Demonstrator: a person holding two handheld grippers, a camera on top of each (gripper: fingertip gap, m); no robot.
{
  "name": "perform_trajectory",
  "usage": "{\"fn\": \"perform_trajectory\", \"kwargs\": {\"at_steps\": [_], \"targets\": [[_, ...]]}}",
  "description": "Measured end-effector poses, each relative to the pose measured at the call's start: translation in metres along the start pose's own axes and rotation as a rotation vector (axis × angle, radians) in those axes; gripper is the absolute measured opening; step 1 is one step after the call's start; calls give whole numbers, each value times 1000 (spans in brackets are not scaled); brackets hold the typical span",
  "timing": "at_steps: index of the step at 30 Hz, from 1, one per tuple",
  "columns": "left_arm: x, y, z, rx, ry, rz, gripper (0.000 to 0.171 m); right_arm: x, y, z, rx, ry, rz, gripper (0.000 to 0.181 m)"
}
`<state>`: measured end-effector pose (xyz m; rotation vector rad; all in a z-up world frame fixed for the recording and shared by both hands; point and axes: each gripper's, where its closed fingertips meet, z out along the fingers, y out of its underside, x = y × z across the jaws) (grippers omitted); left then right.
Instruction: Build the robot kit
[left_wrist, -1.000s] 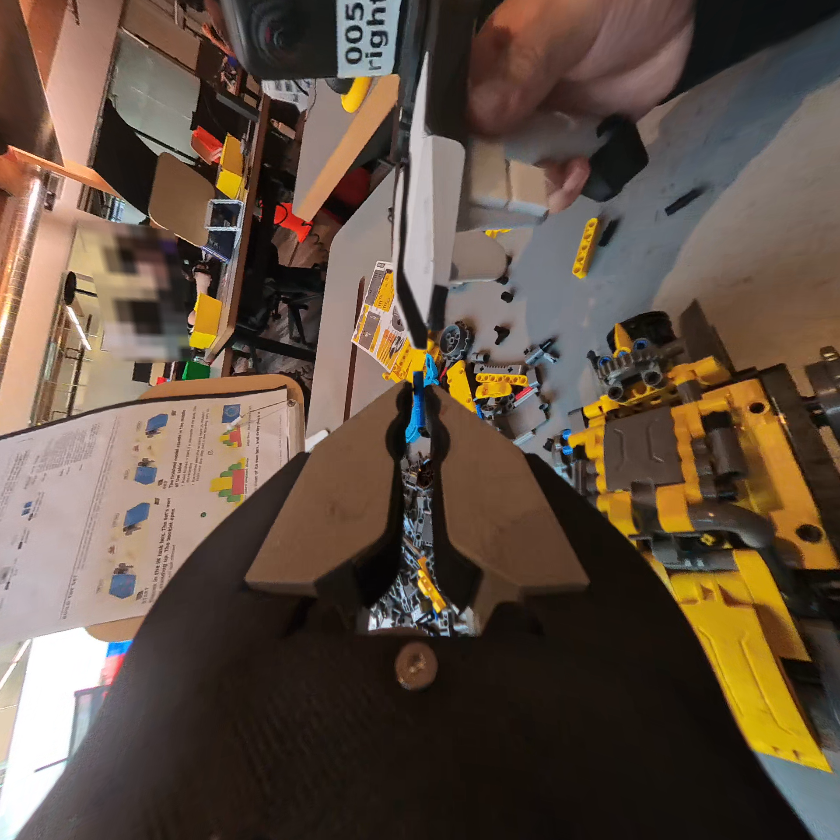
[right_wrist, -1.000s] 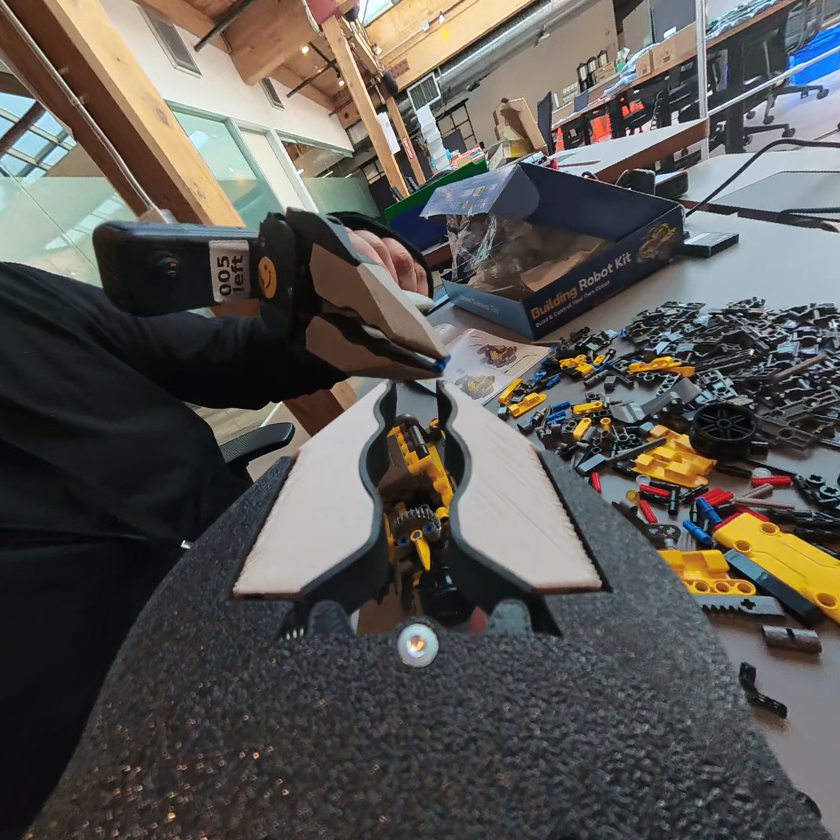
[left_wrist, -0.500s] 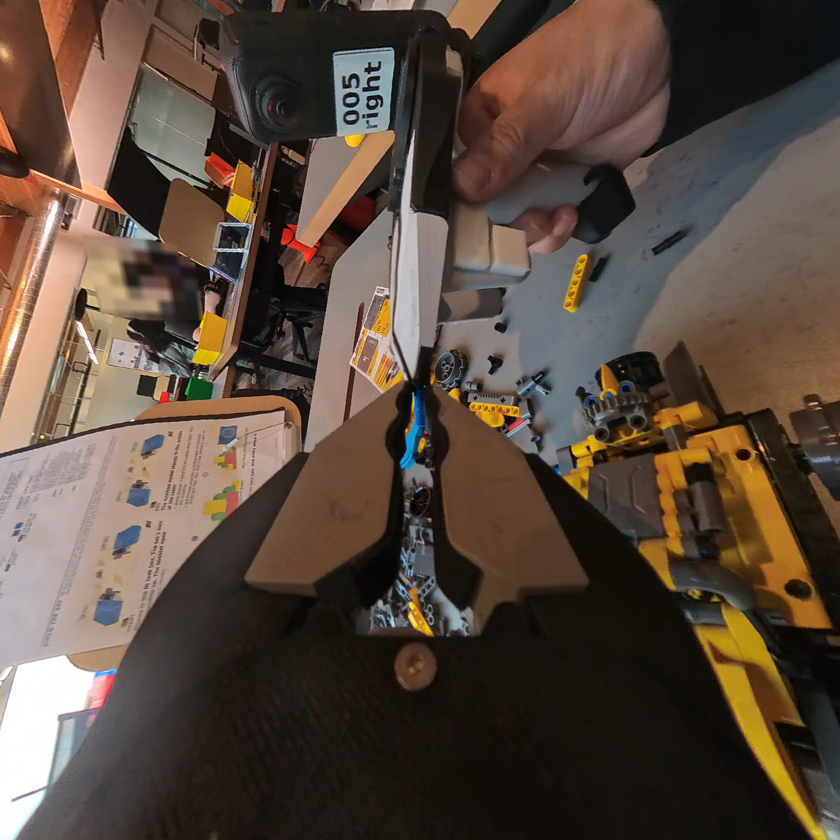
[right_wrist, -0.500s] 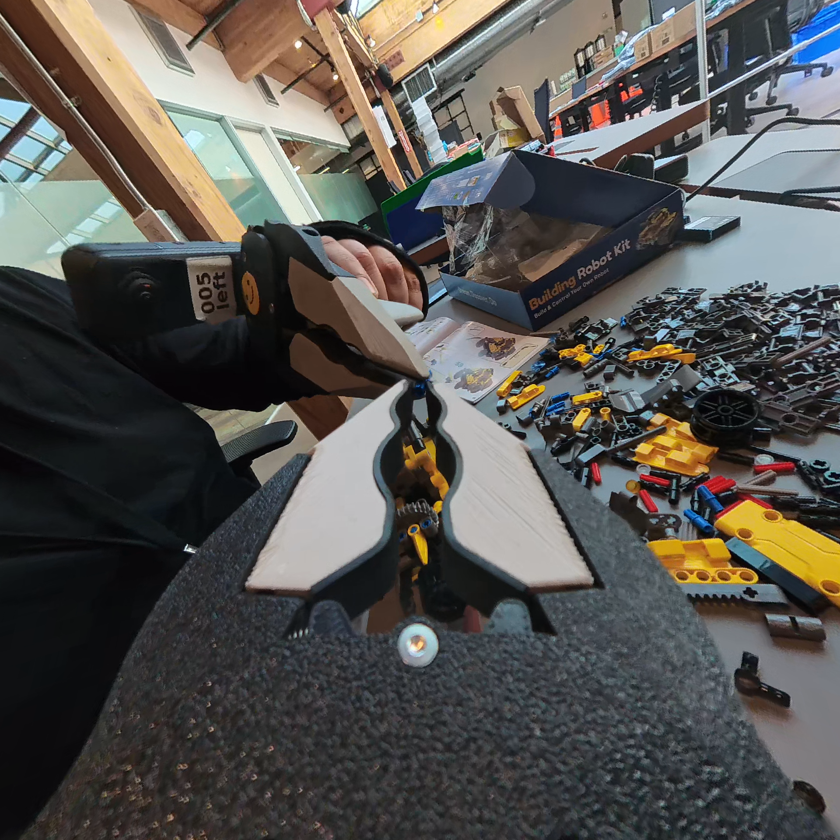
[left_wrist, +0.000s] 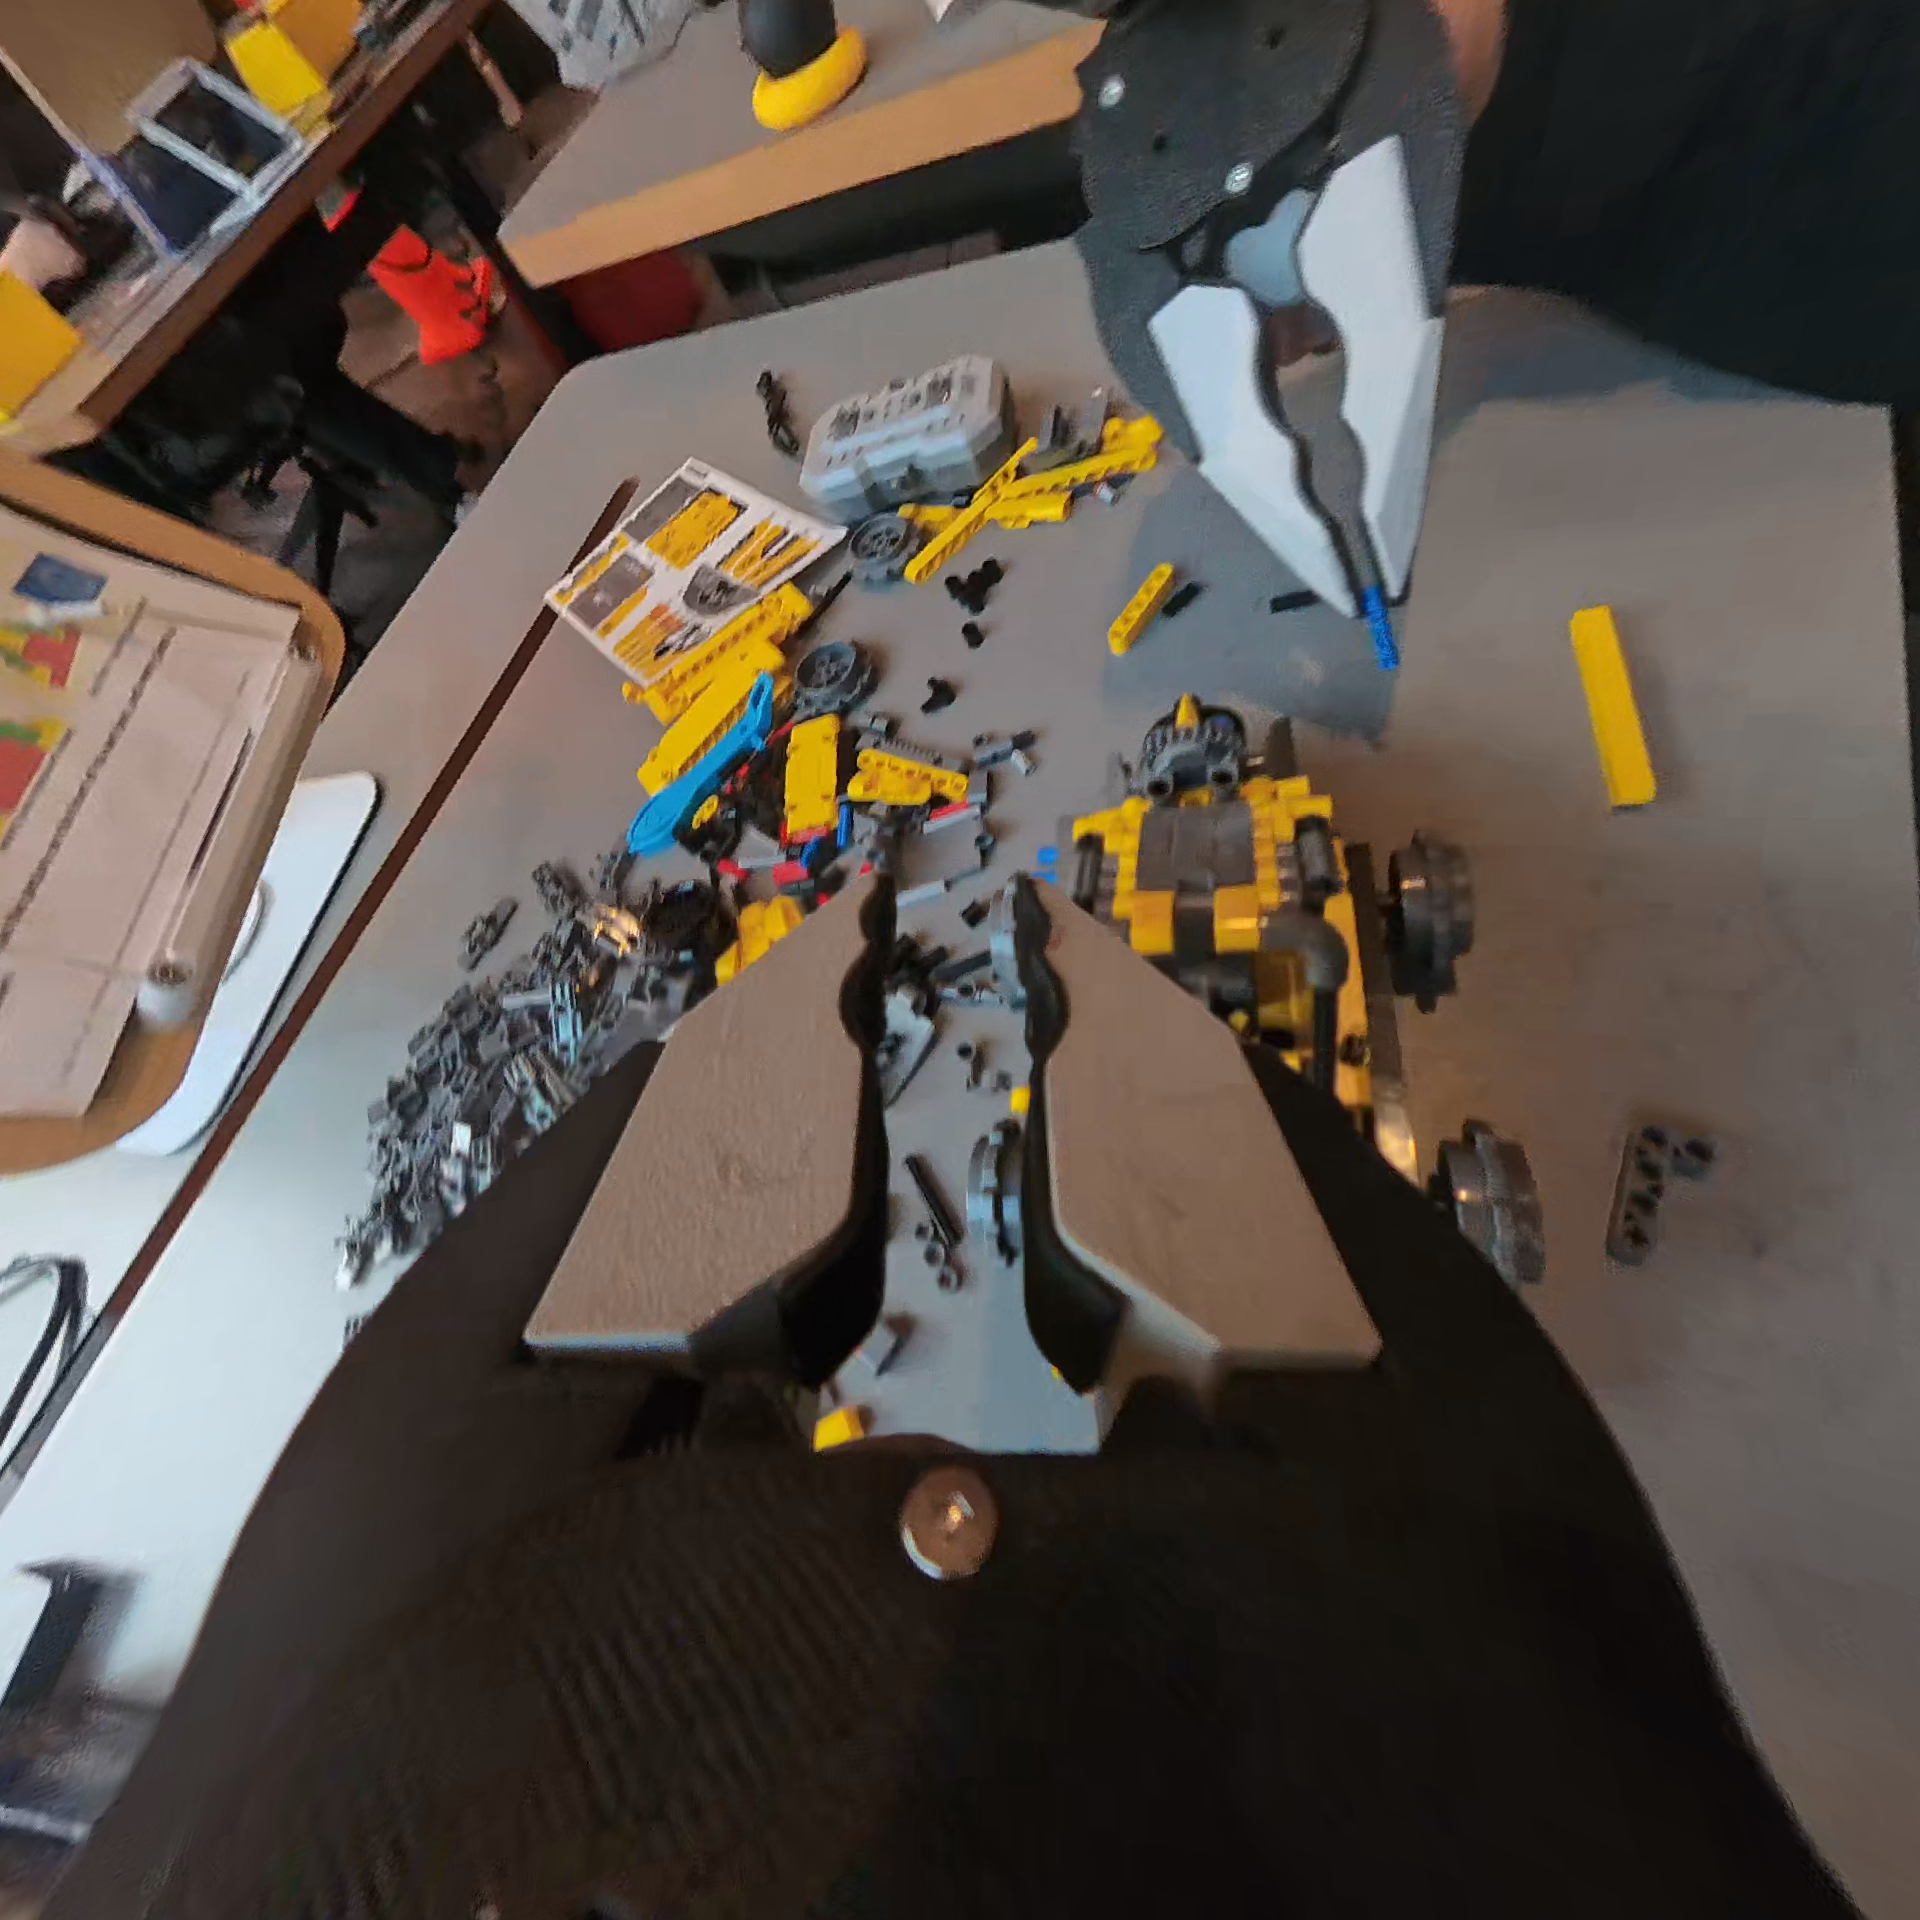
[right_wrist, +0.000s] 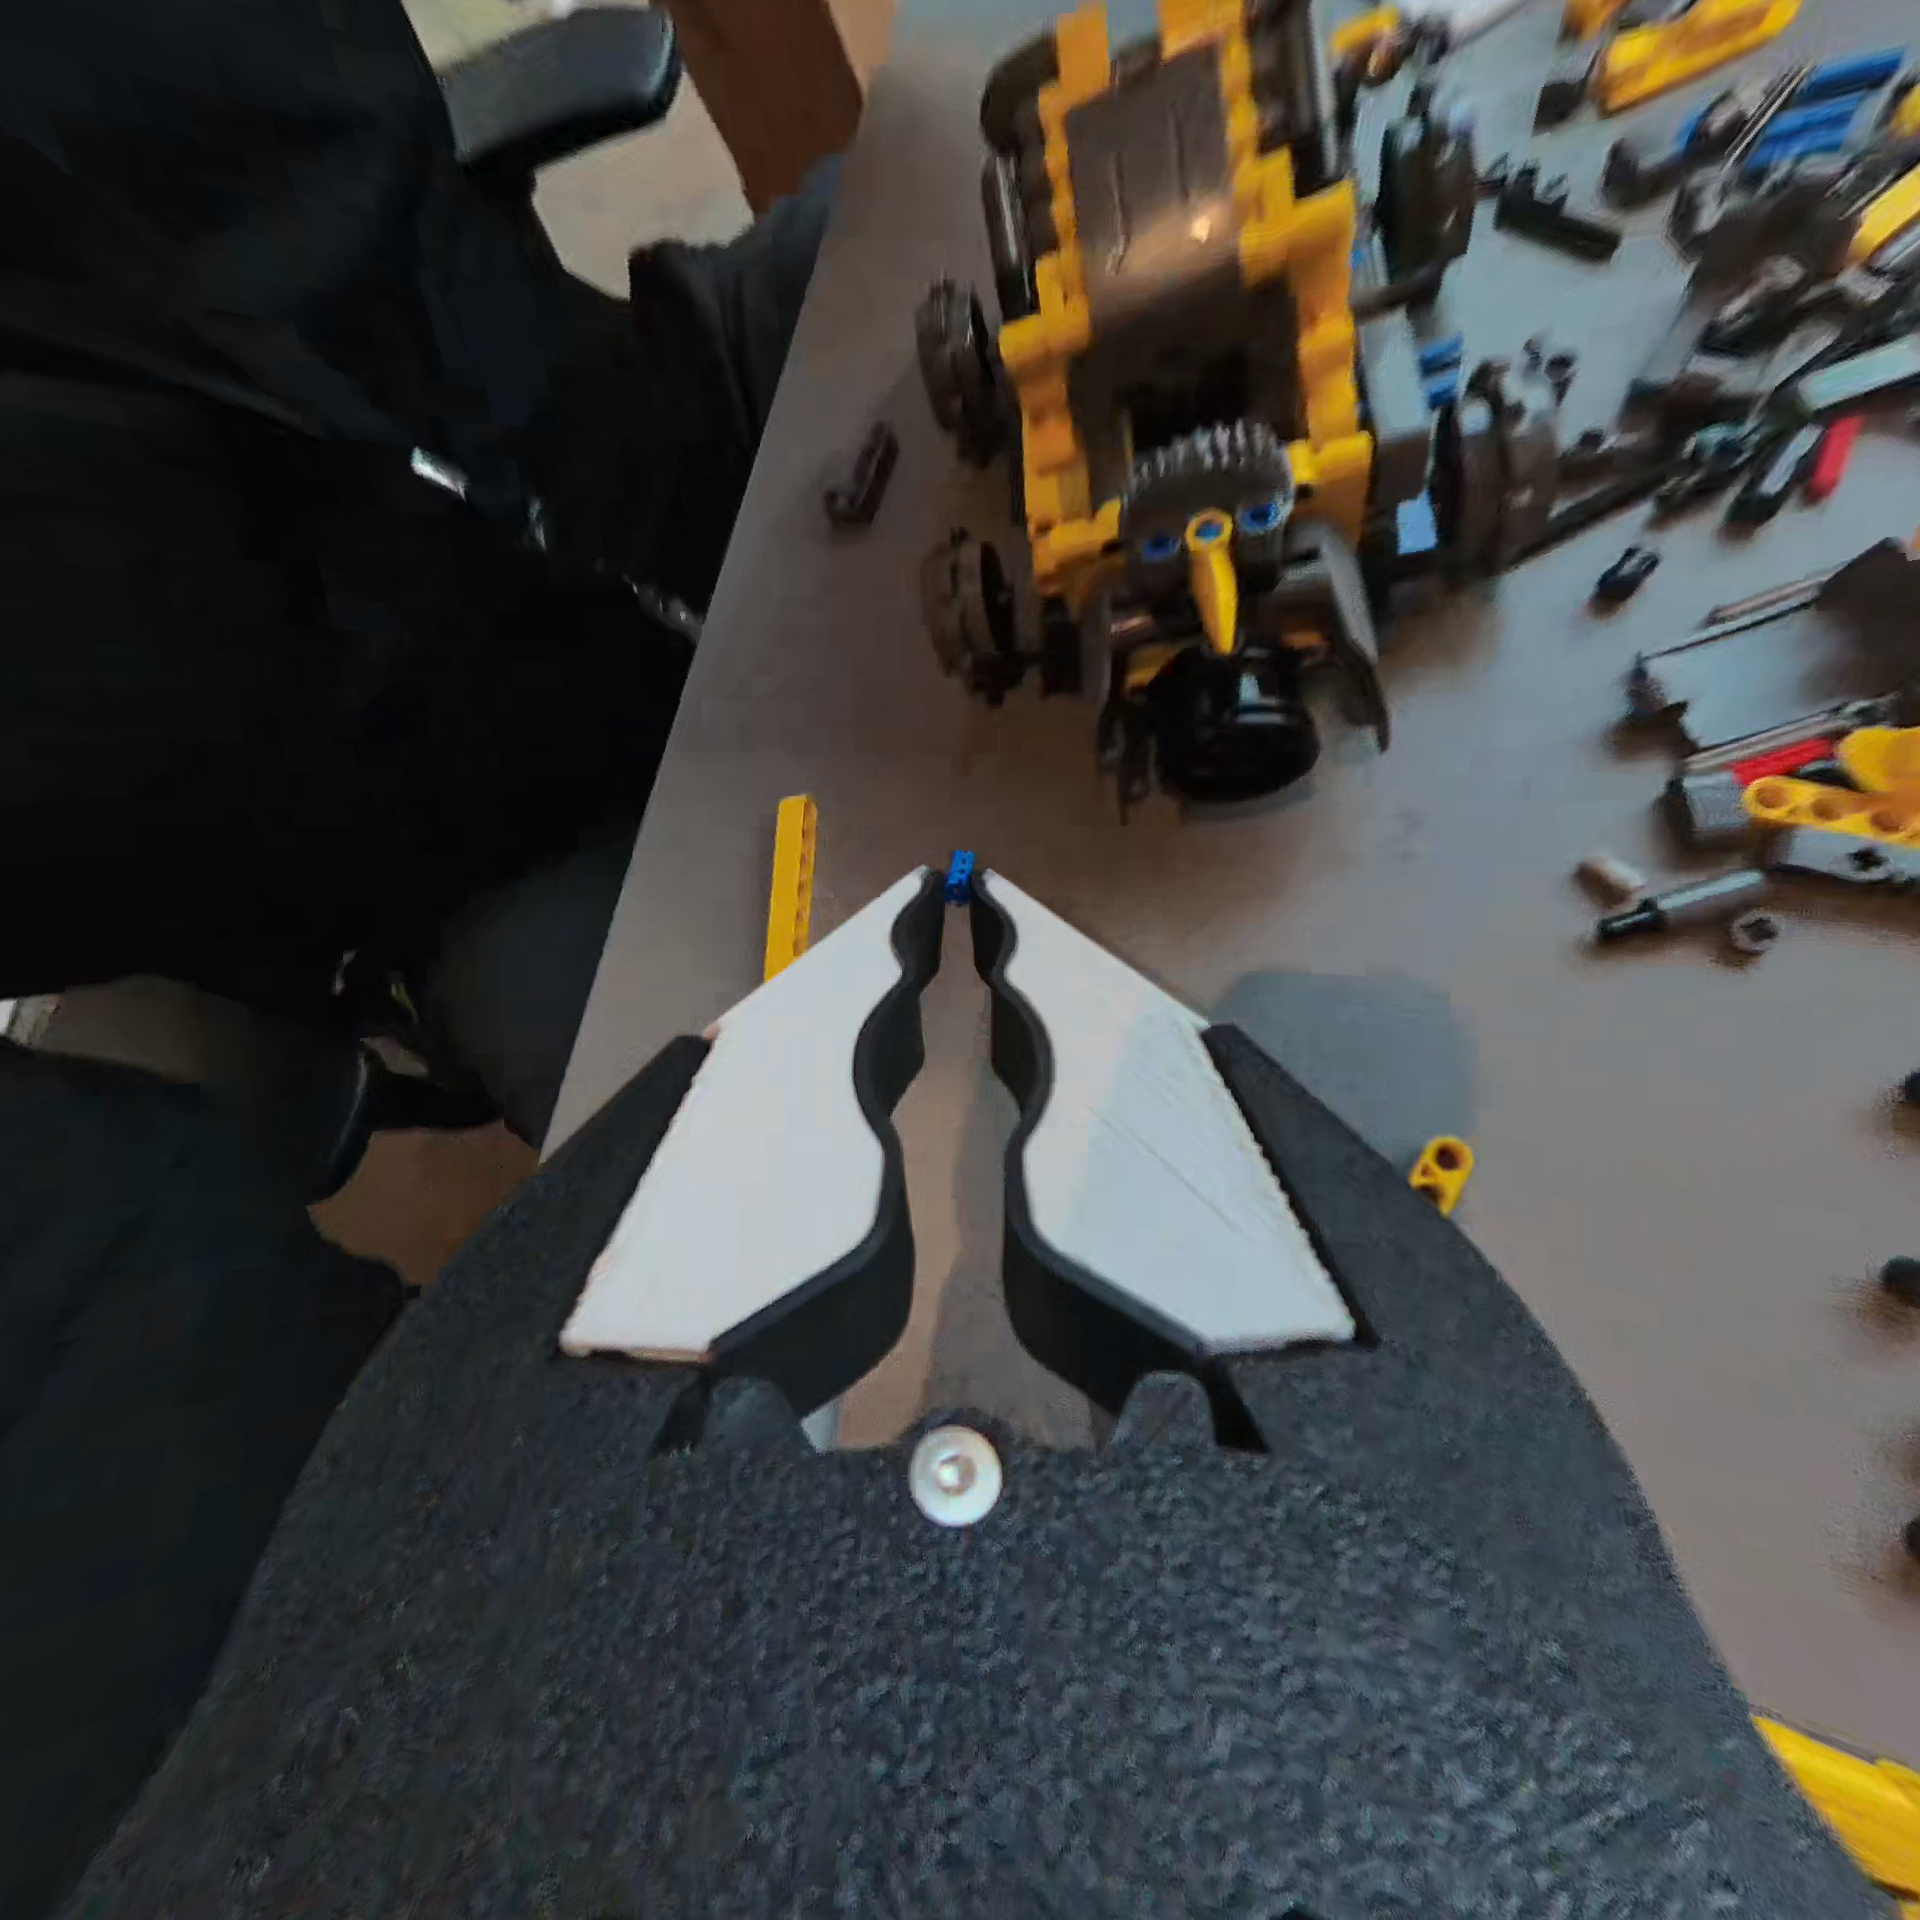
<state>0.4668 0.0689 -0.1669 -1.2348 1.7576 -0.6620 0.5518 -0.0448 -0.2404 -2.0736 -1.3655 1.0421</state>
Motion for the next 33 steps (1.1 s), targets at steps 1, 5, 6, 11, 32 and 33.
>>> {"fn": "perform_trajectory", "kwargs": {"at_steps": [1, 5, 6, 11, 32, 33], "targets": [[-2, 8, -3, -17, -13, -19, 20, 1, 8, 5, -43, -9, 15, 4], [-12, 34, -16, -64, -83, -111, 20, 12, 32, 15, -144, -18, 121, 4], [-16, 40, -20, -76, -105, -139, 20, 13, 36, 16, -152, -19, 140, 4], [-44, 87, -44, -206, -219, -325, 22, 20, 36, 9, -118, 10, 147, 5], [-95, 161, -25, -379, -236, -673, 20, 39, 9, -13, 54, 126, 102, 9], [-101, 164, -27, -380, -270, -692, 19, 43, 6, -16, 72, 149, 97, 9]]}}
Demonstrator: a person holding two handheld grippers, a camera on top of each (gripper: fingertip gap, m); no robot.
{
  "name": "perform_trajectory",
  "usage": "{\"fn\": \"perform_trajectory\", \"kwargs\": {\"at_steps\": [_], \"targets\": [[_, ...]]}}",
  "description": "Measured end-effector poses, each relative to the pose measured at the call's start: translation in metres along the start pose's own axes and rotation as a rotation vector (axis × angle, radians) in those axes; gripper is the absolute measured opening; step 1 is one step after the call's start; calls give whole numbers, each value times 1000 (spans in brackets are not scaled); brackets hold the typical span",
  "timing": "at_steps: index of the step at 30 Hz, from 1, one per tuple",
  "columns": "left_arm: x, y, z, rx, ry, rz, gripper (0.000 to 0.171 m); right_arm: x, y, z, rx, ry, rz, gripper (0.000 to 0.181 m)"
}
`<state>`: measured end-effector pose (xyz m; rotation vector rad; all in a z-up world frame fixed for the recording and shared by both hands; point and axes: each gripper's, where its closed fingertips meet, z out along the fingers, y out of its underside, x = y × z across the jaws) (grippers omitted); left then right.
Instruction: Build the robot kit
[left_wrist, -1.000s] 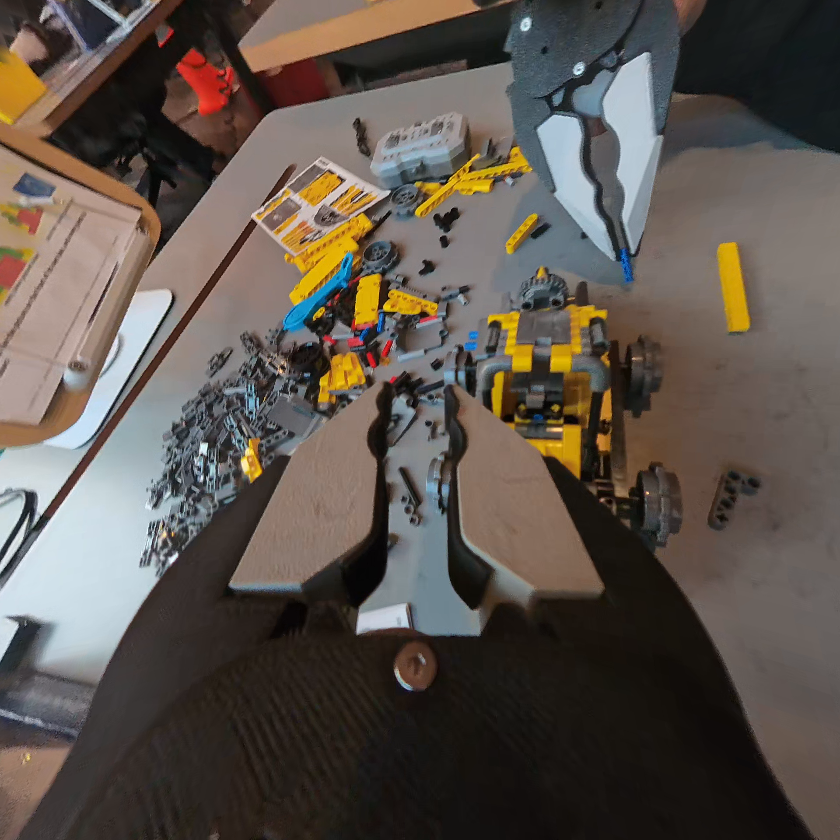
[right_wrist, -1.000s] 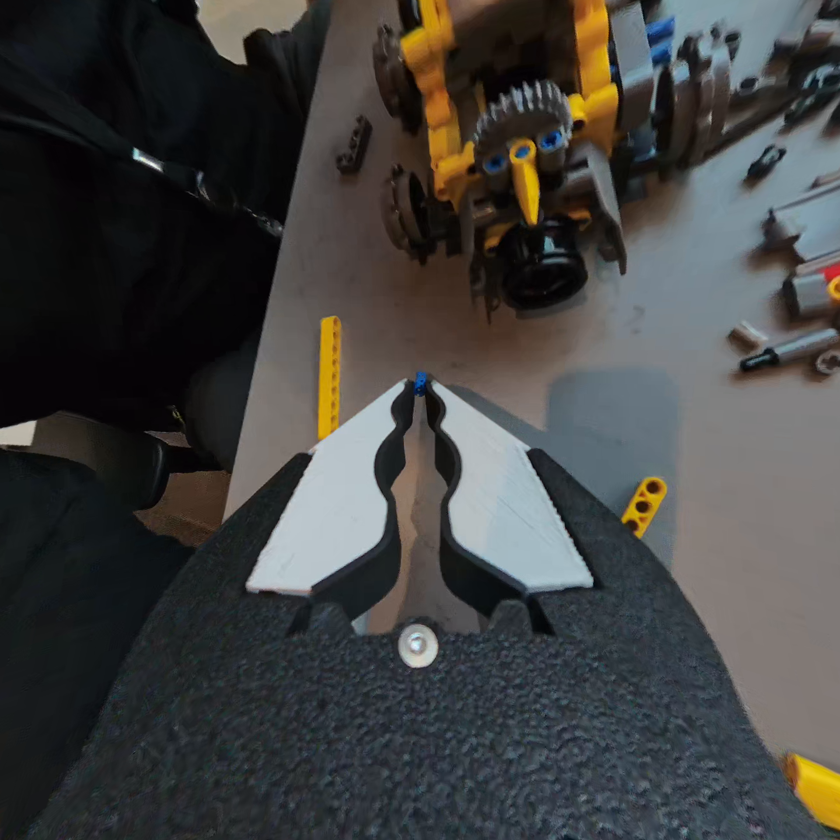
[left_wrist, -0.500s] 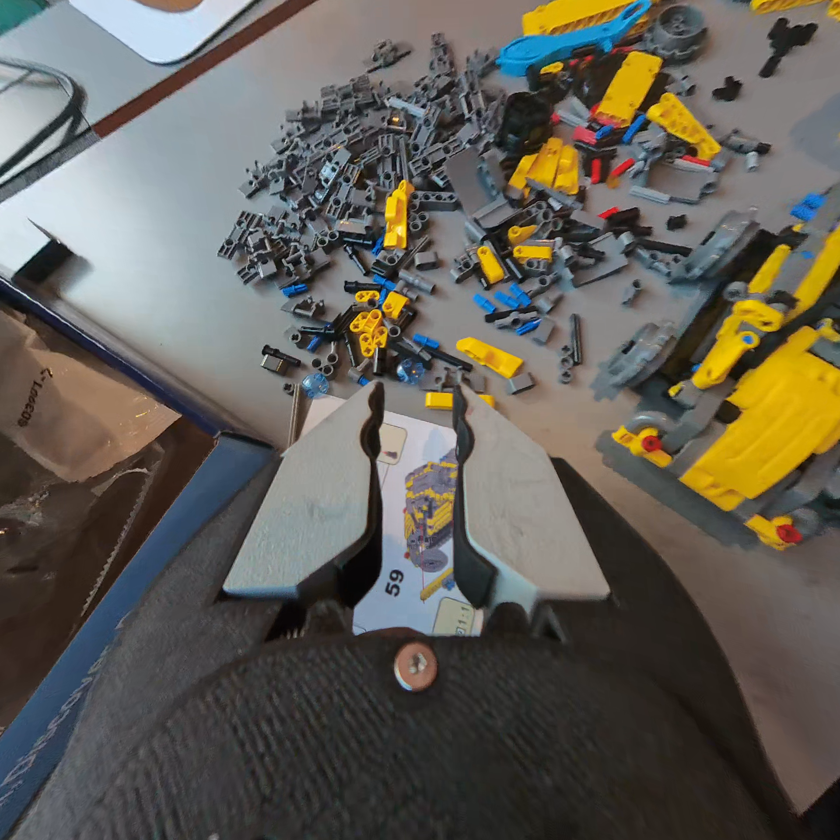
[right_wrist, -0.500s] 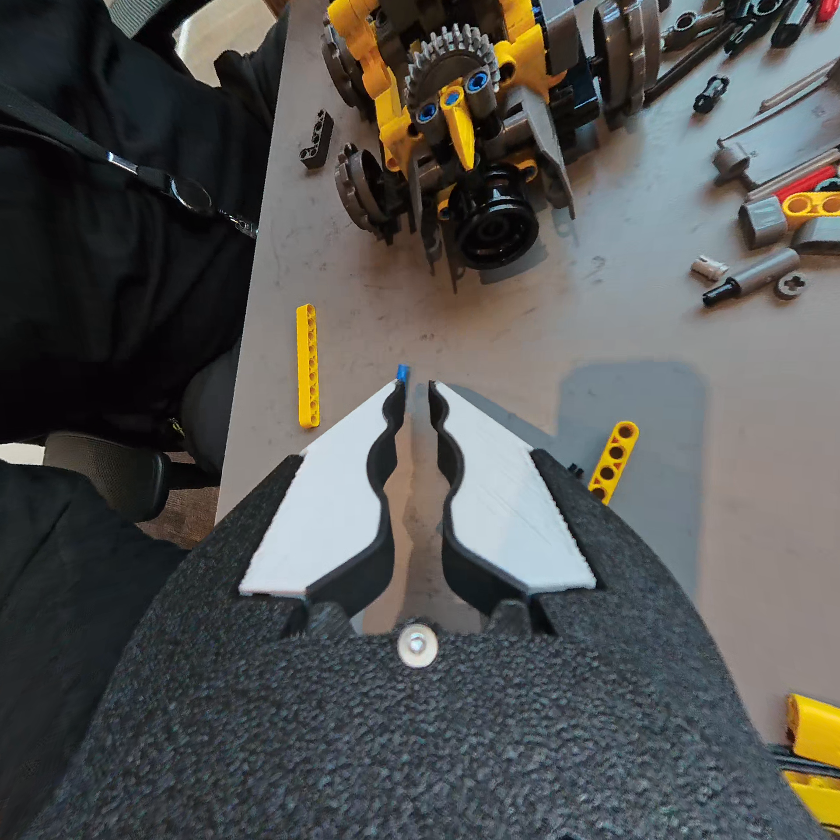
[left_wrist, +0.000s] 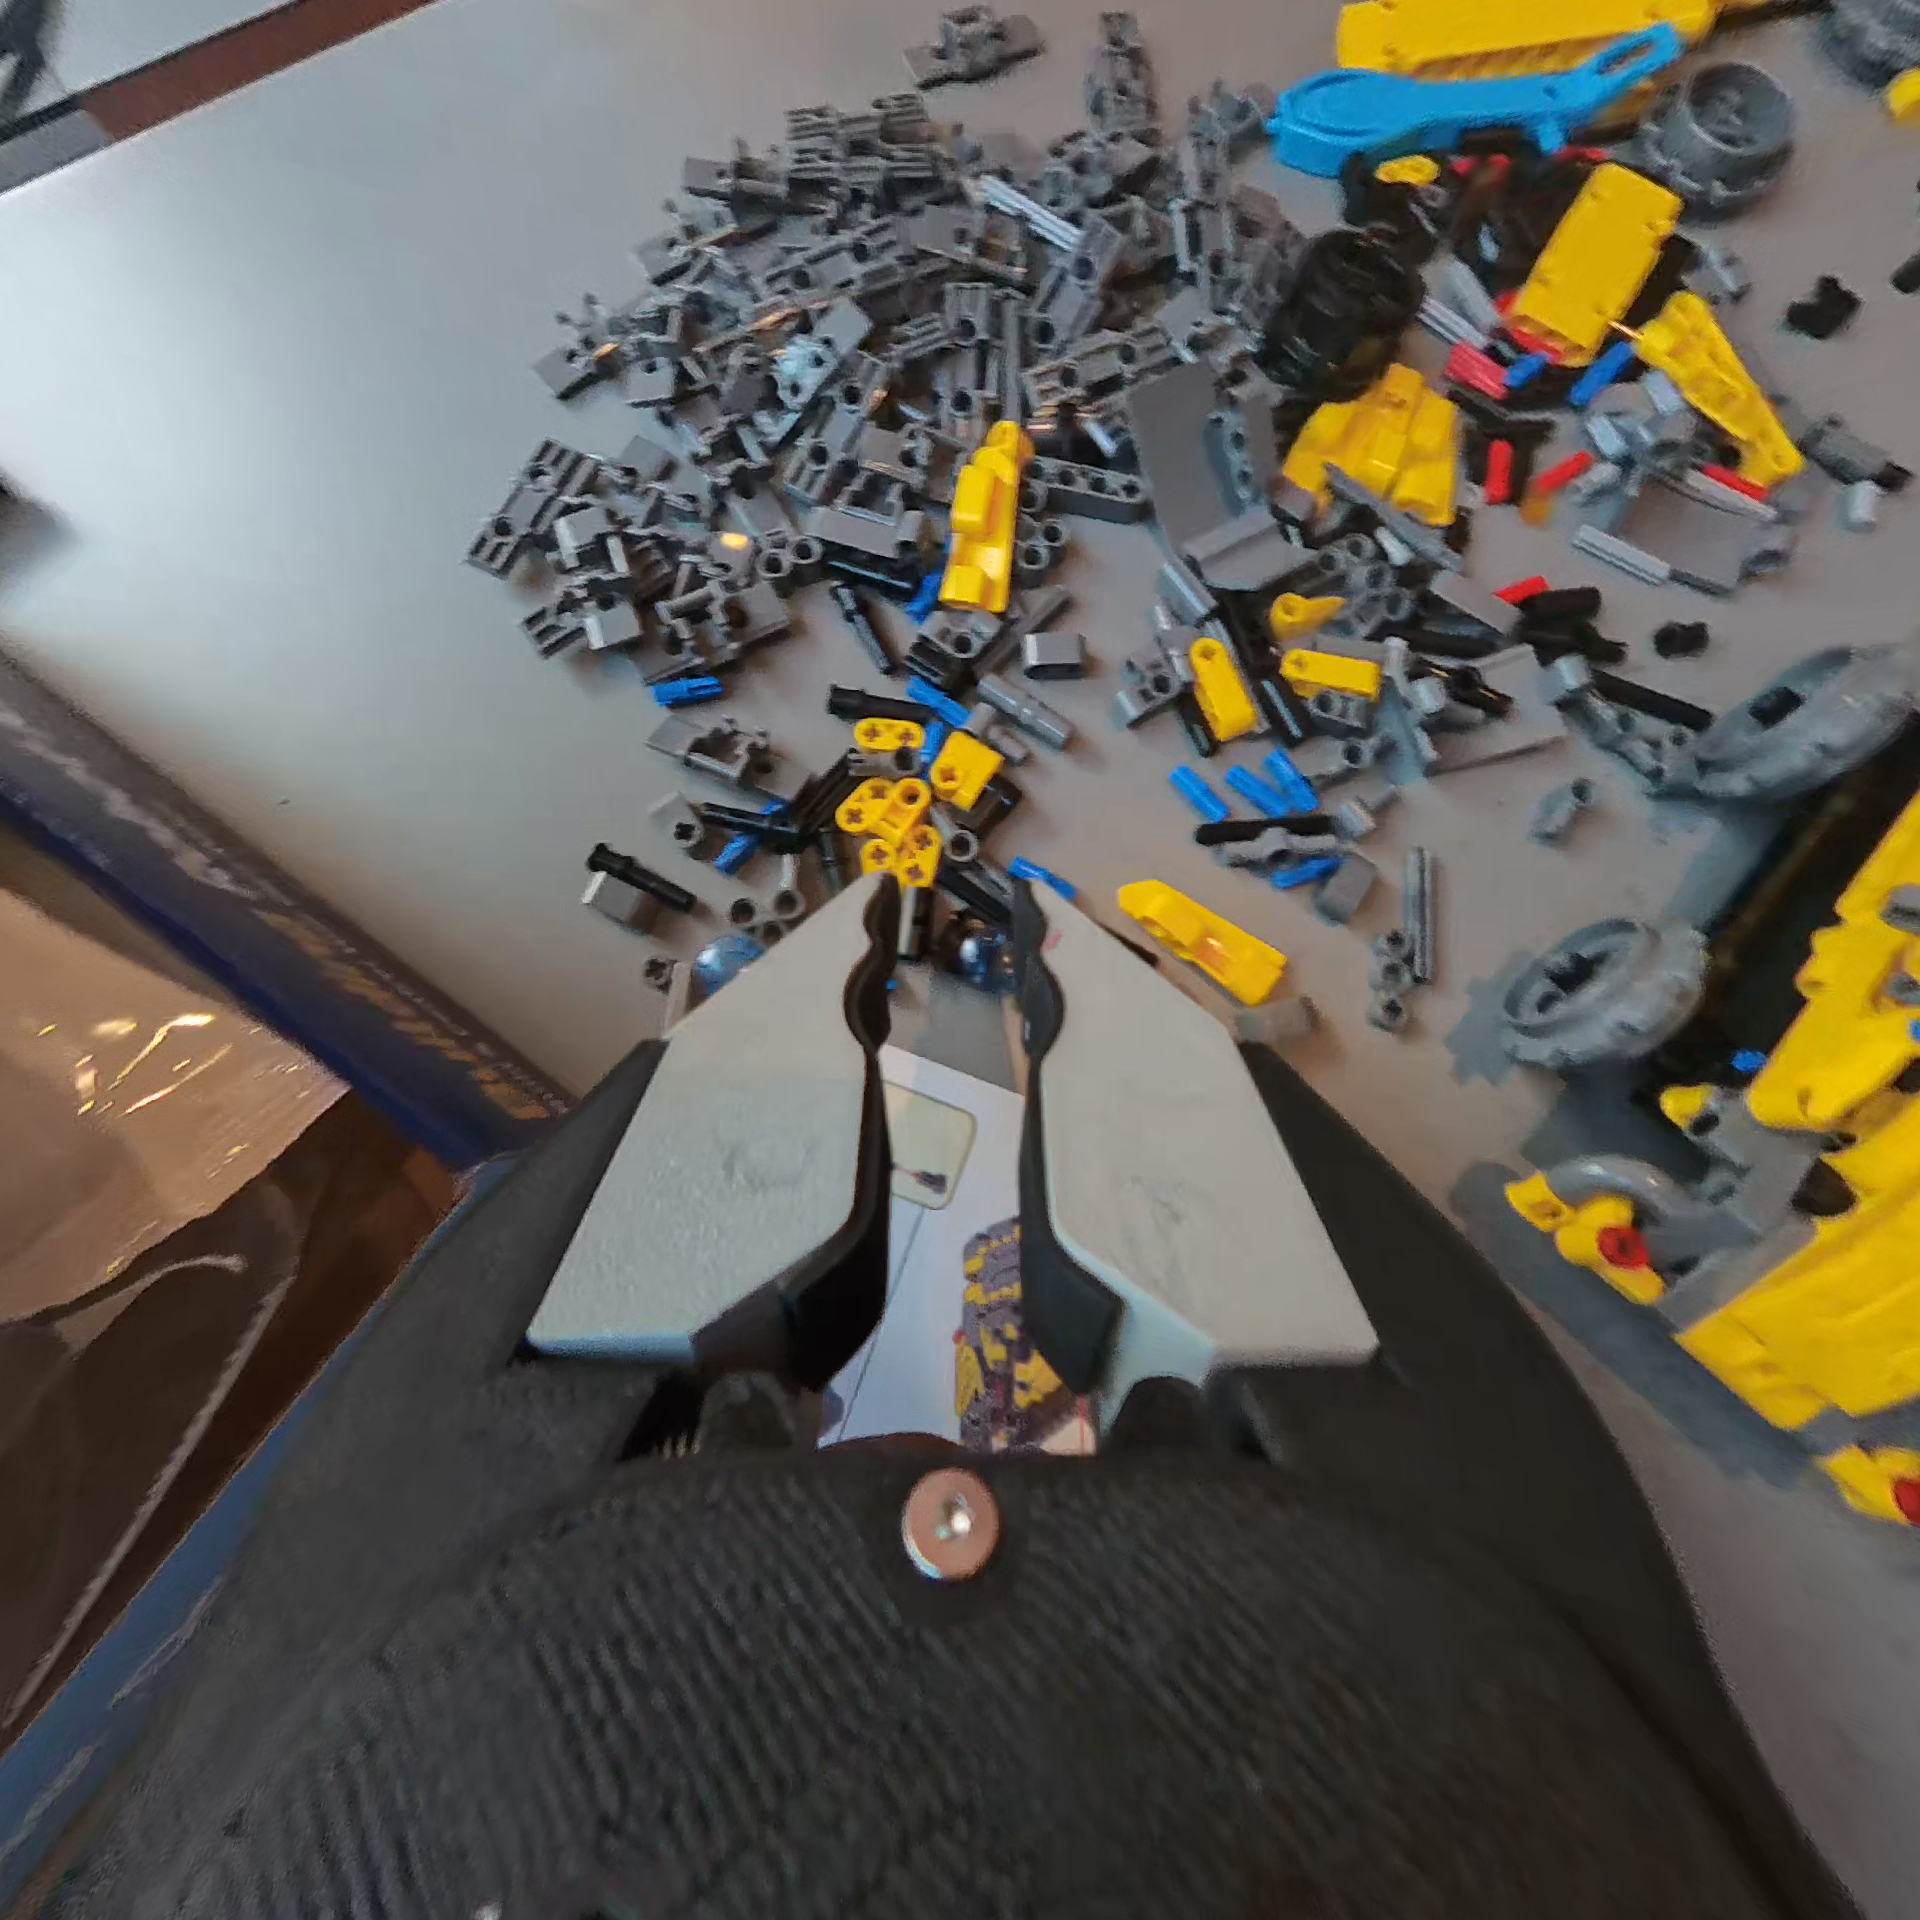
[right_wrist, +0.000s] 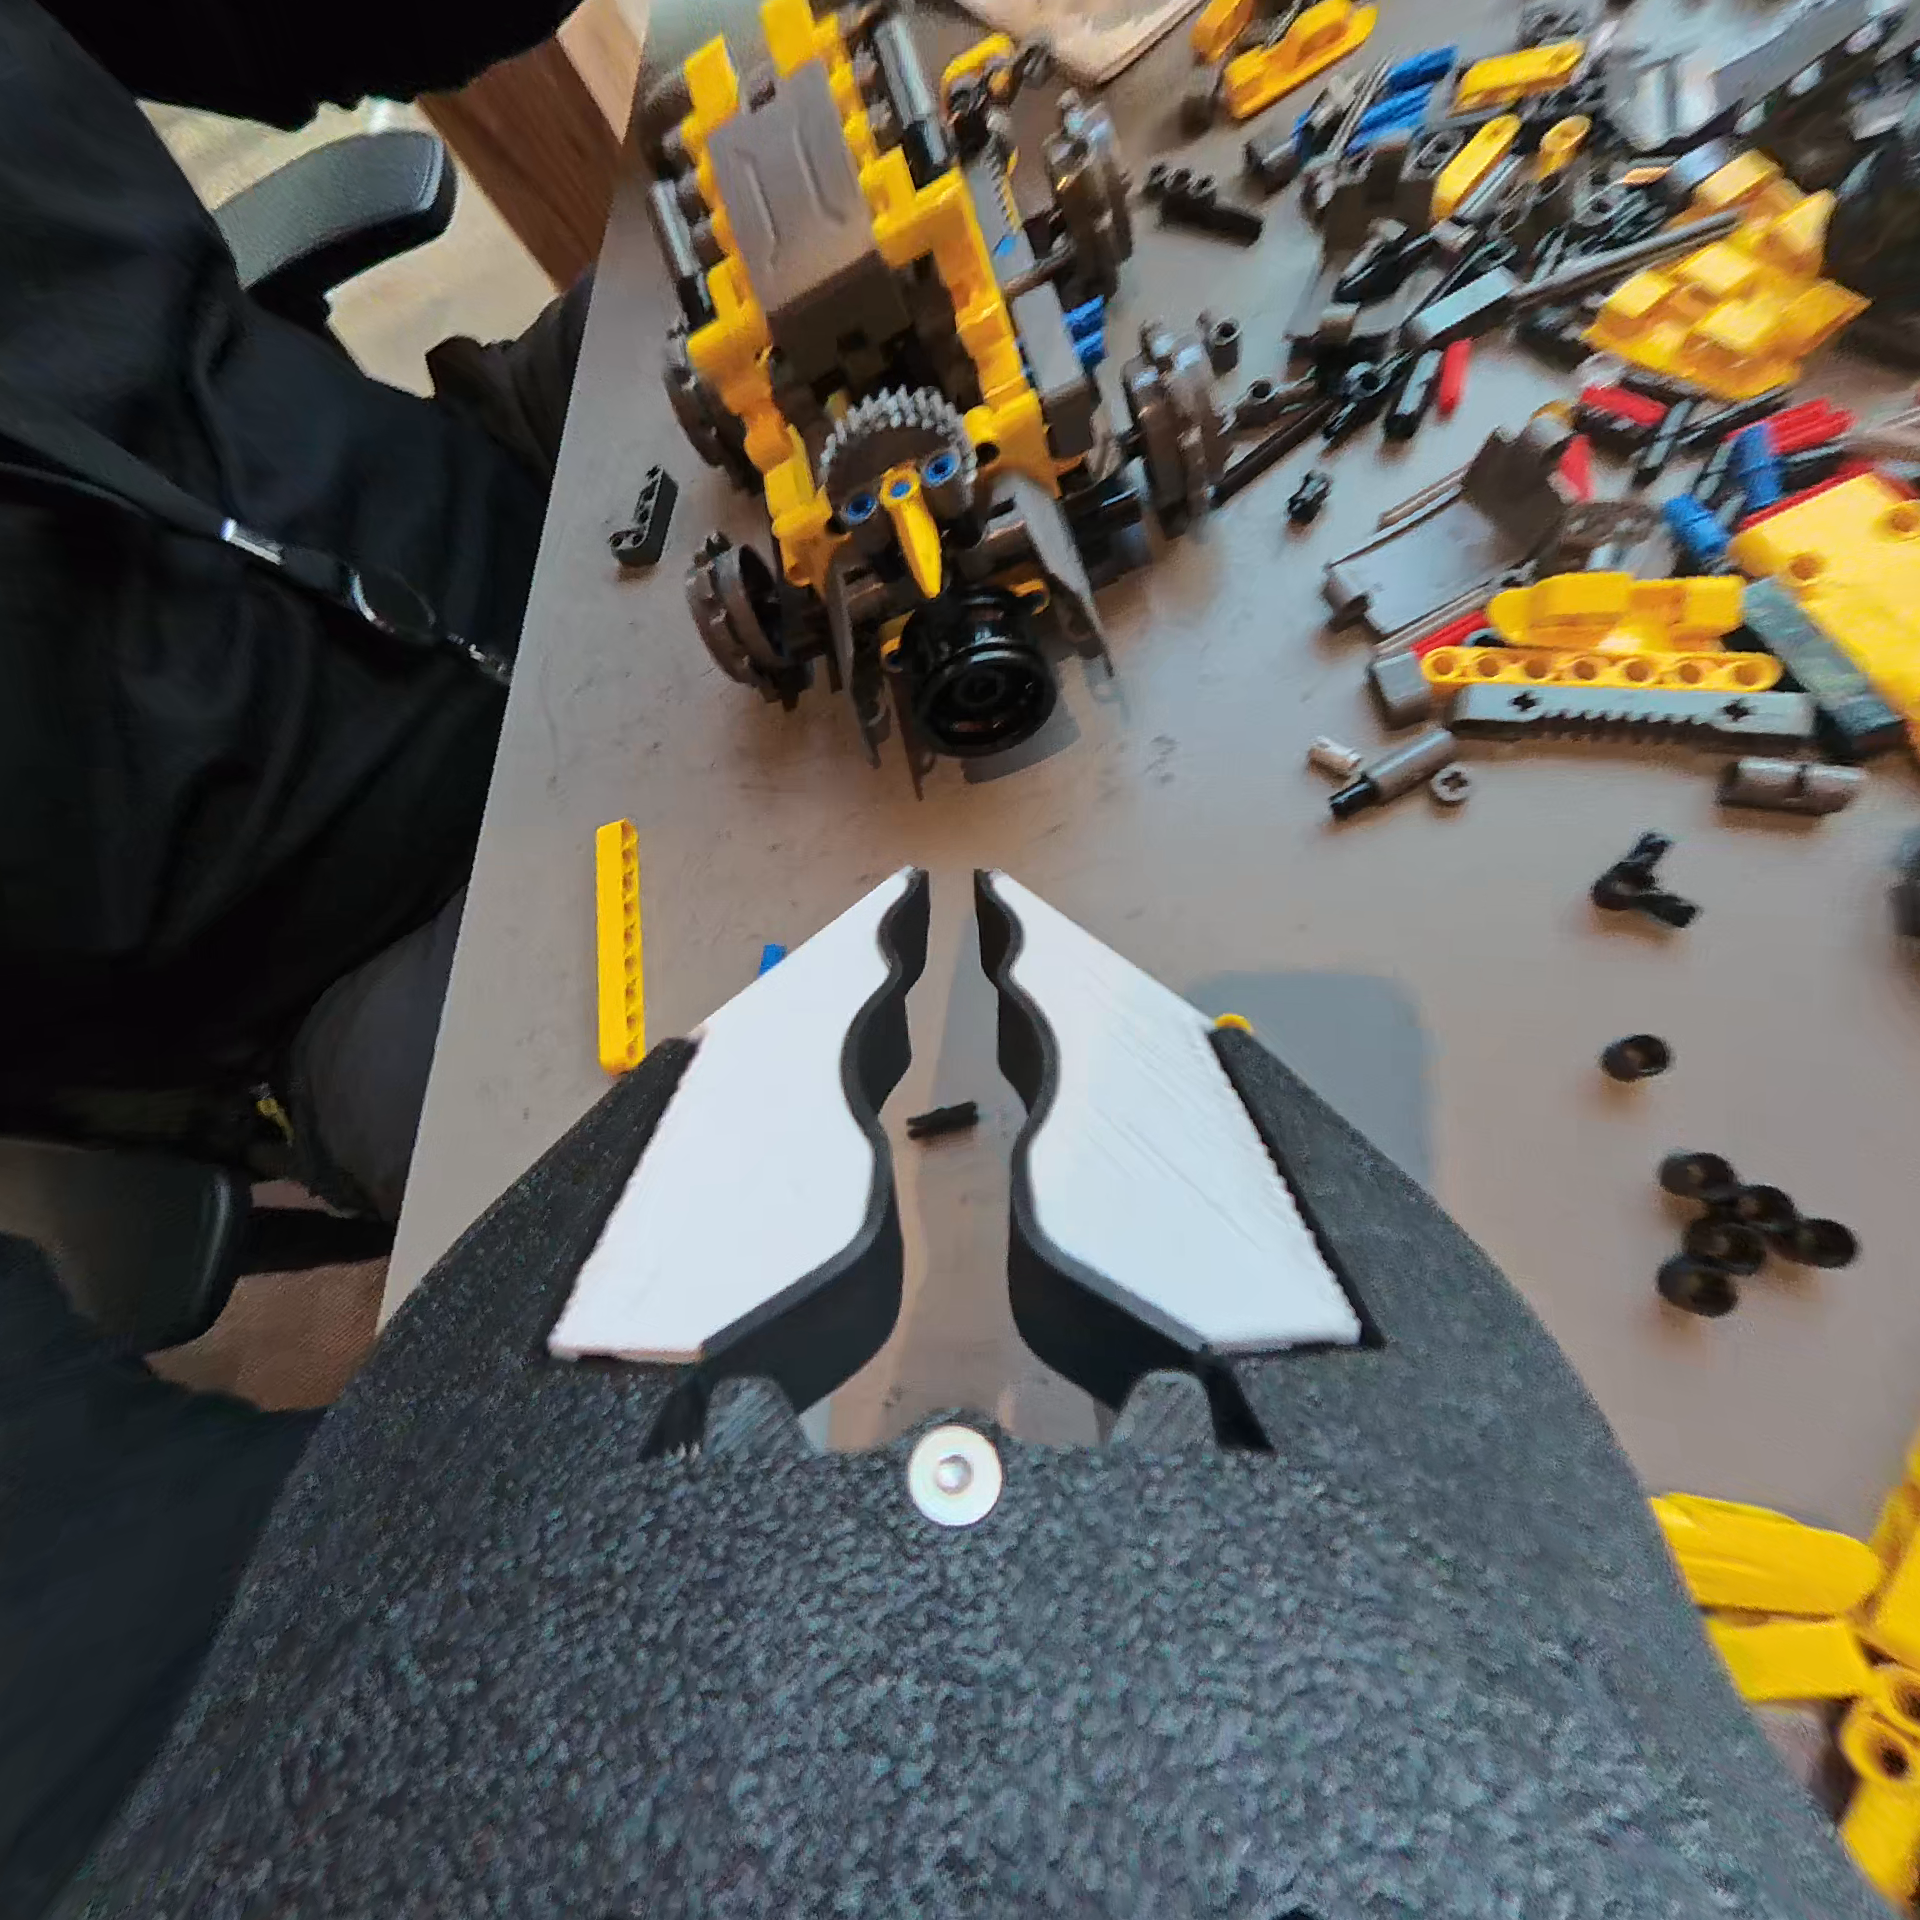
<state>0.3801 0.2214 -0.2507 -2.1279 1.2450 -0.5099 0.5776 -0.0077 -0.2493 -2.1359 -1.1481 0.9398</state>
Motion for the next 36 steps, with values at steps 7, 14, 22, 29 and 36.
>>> {"fn": "perform_trajectory", "kwargs": {"at_steps": [7, 14, 22, 29, 36], "targets": [[-32, -13, 2, 4, -152, -100, 13, 68, -30, -51, 210, 443, 10, 9], [-34, -15, 15, -77, -145, -40, 28, 99, -43, -123, 462, 770, 52, 14], [-26, -26, 38, -135, -66, -16, 22, 113, -38, -149, 566, 859, 152, 24], [-26, -22, 41, -152, -60, -8, 21, 123, -38, -161, 599, 957, 235, 43], [-29, -17, 24, -144, -60, -36, 20, 133, -33, -153, 519, 1011, 187, 111]]}}
